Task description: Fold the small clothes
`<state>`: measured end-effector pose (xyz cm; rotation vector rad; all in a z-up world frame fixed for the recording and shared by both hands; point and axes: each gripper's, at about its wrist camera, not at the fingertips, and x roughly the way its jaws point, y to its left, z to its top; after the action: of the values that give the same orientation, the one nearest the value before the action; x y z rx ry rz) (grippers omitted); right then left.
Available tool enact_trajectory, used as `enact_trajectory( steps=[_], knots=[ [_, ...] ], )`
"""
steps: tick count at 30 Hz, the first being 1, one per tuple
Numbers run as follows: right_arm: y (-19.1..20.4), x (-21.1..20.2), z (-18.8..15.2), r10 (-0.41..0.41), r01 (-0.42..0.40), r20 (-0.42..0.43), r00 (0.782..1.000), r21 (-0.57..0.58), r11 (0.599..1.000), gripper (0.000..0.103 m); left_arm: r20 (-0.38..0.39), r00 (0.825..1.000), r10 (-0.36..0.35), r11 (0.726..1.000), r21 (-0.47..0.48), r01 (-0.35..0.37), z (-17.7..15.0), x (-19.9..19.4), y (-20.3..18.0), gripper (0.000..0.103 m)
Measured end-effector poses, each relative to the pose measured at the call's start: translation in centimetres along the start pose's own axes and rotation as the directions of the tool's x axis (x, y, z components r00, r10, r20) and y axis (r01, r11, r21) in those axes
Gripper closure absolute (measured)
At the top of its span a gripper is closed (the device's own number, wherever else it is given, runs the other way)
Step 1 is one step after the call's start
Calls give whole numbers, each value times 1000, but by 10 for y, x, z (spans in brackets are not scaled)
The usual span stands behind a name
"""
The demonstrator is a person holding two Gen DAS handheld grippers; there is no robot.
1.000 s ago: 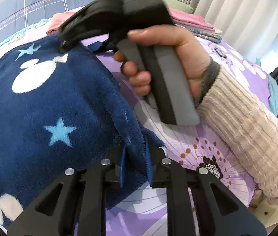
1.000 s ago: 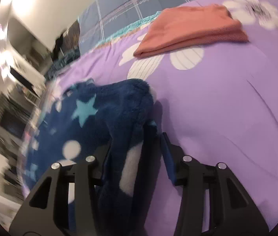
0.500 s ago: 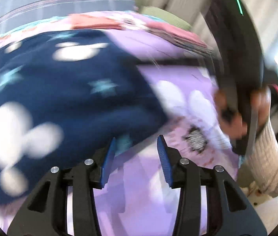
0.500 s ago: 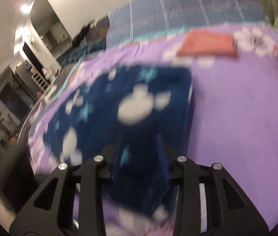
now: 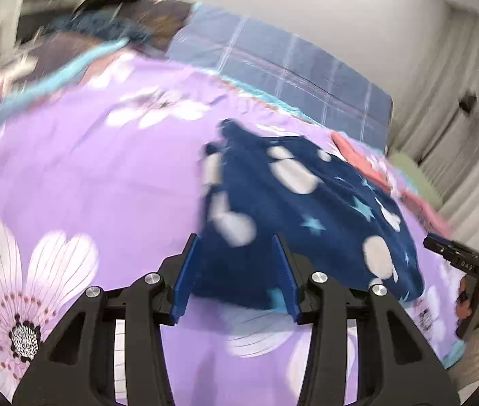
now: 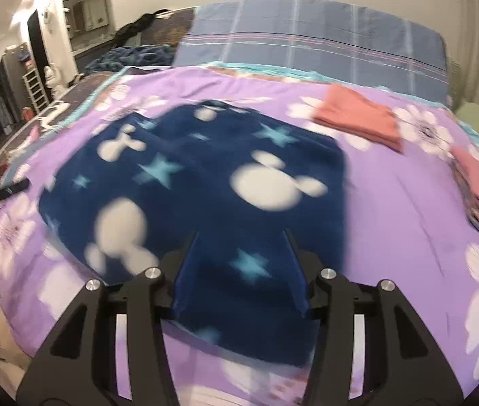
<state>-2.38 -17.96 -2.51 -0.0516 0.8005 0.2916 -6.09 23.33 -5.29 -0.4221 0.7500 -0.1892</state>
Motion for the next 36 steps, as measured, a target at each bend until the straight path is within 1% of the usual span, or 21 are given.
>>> enact_trajectory(
  steps=[2, 4, 5, 7, 11, 13, 15, 17, 18, 21, 22, 23, 24, 26, 28, 31, 32, 33, 34, 35, 36],
  knots=[
    [24, 13, 21, 19, -19, -23, 1000, -17, 1000, 54, -32, 997, -71, 997, -46, 70, -2, 5, 19, 58],
    [52, 25, 39, 40, -41, -37, 999, -46, 998, 54, -41, 990, -133, 990, -48, 131, -9, 8, 21, 58],
    [70, 32, 51, 55, -58, -41, 998, -71, 996, 54, -44, 985, -168, 985, -48, 166, -19, 6, 21, 58],
    [103, 43, 73, 84, -90, -57, 995, -130, 987, 54, -44, 978, -204, 978, -44, 202, -18, 10, 24, 58],
    [160, 66, 108, 118, -138, -96, 988, -233, 963, 54, -40, 970, -240, 971, -2, 240, -14, 23, 20, 58],
    [187, 85, 126, 148, -182, -144, 978, -263, 947, 54, -56, 971, -231, 973, 4, 232, -8, 30, 20, 58],
    [213, 112, 144, 184, -236, -218, 958, -244, 941, 54, -65, 970, -234, 972, 23, 235, -1, 35, 19, 58],
    [233, 134, 155, 195, -258, -267, 944, -225, 939, 54, -76, 966, -248, 967, 44, 252, 5, 39, 17, 58],
    [240, 141, 158, 197, -264, -279, 940, -228, 937, 54, -81, 962, -259, 963, 49, 264, 7, 40, 16, 58],
    [268, 170, 168, 169, -265, -312, 935, -297, 917, 54, -108, 949, -295, 952, 50, 302, 8, 48, 15, 58],
    [272, 177, 168, 160, -265, -324, 932, -312, 912, 55, -125, 949, -288, 953, 54, 297, 6, 51, 15, 67],
    [277, 189, 168, 138, -257, -345, 928, -326, 910, 55, -143, 951, -276, 956, 59, 286, 4, 54, 15, 79],
    [279, 201, 168, 116, -244, -369, 922, -323, 914, 55, -171, 952, -252, 962, 57, 265, 1, 57, 17, 81],
    [282, 218, 166, 97, -238, -406, 909, -313, 920, 55, -179, 946, -269, 960, 25, 278, -3, 61, 25, 81],
    [285, 230, 163, 74, -229, -425, 902, -328, 916, 55, -175, 940, -292, 955, -6, 296, -5, 63, 31, 81],
    [294, 247, 156, 0, -189, -431, 902, -396, 899, 53, -177, 938, -299, 953, -11, 302, -6, 66, 30, 70],
    [297, 252, 153, -28, -170, -425, 905, -419, 892, 60, -180, 940, -291, 955, -3, 296, -7, 68, 28, 69],
    [300, 255, 150, -58, -145, -410, 910, -447, 883, 83, -182, 944, -276, 959, 14, 284, -7, 69, 25, 69],
    [303, 257, 148, -103, -103, -380, 919, -485, 868, 86, -181, 947, -265, 961, 35, 276, -8, 68, 21, 78],
    [304, 254, 148, -110, -84, -347, 931, -498, 863, 102, -187, 945, -267, 959, 45, 280, -9, 66, 19, 92],
    [304, 248, 150, -101, -68, -311, 945, -490, 869, 102, -188, 946, -263, 960, 50, 277, -11, 62, 17, 92]
  ],
)
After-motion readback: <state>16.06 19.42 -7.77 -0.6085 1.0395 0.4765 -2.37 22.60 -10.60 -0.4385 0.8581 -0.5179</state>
